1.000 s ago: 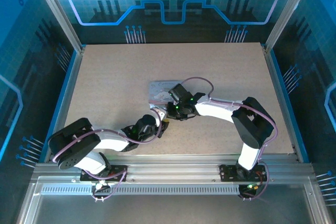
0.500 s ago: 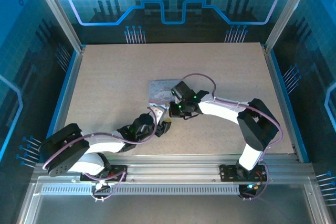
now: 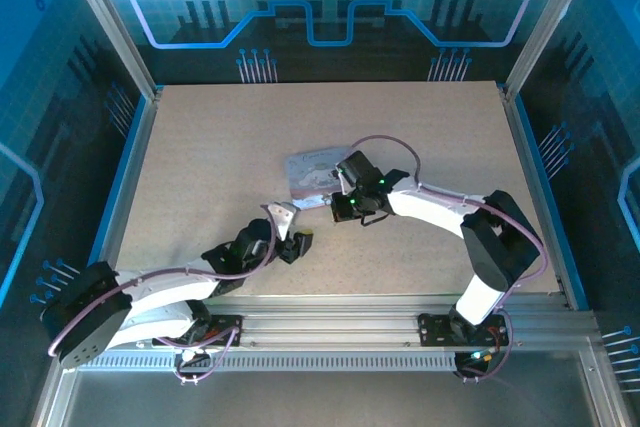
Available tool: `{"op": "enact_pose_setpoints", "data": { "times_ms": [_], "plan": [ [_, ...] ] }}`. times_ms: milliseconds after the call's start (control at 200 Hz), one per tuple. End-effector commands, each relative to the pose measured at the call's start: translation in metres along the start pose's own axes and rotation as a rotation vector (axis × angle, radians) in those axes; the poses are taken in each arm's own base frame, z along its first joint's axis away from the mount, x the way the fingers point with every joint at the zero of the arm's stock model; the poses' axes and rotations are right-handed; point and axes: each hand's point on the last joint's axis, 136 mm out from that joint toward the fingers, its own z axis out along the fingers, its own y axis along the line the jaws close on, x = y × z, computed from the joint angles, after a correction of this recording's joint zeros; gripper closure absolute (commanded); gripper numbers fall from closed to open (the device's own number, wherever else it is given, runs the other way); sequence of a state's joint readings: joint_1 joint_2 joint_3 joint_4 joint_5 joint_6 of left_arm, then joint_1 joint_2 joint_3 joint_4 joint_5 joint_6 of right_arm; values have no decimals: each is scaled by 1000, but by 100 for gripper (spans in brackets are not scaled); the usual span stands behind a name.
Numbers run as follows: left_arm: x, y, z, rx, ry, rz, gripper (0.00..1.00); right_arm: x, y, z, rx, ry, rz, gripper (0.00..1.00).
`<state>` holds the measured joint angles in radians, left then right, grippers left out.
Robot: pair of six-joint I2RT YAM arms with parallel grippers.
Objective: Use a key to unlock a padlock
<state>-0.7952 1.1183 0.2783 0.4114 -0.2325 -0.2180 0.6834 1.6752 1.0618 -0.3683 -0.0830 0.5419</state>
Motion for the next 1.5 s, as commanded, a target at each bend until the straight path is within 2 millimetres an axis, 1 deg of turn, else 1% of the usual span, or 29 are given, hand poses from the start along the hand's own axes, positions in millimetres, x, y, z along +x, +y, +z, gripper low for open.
{"op": "enact_pose_setpoints", "data": {
  "times_ms": [0, 95, 300, 485, 610, 665, 670, 680, 710, 935, 1266, 1496],
  "plan": [
    [12, 5, -1, 16, 53, -87, 43, -10, 6, -5, -59, -47, -58, 100],
    [12, 8, 1, 25, 68, -123, 45, -8, 4, 0, -71, -46, -52, 100],
    [15, 10, 5, 30, 85, -154, 45, -3, 1, 12, -93, -35, 24, 100],
    [17, 10, 7, 30, 99, -165, 46, 4, -12, 22, -79, -18, 162, 100],
    [16, 11, 7, 31, 98, -172, 46, 6, -13, 27, -128, -33, 260, 100],
    [16, 11, 7, 29, 99, -174, 46, 2, -9, 26, -152, -54, 290, 100],
    [16, 11, 7, 30, 99, -174, 46, 6, -12, 28, -147, -46, 294, 100],
    [16, 12, 7, 29, 100, -174, 46, 9, -14, 29, -146, -43, 303, 100],
    [17, 11, 7, 31, 102, -174, 46, 10, -14, 30, -152, -46, 319, 100],
    [17, 13, 8, 28, 104, -175, 46, 6, -12, 28, -189, -88, 397, 100],
    [22, 13, 12, 36, 112, -192, 47, 6, -6, 21, -235, -123, 415, 100],
    [22, 12, 14, 39, 113, -195, 47, 8, -7, 16, -249, -141, 431, 100]
  ]
}}
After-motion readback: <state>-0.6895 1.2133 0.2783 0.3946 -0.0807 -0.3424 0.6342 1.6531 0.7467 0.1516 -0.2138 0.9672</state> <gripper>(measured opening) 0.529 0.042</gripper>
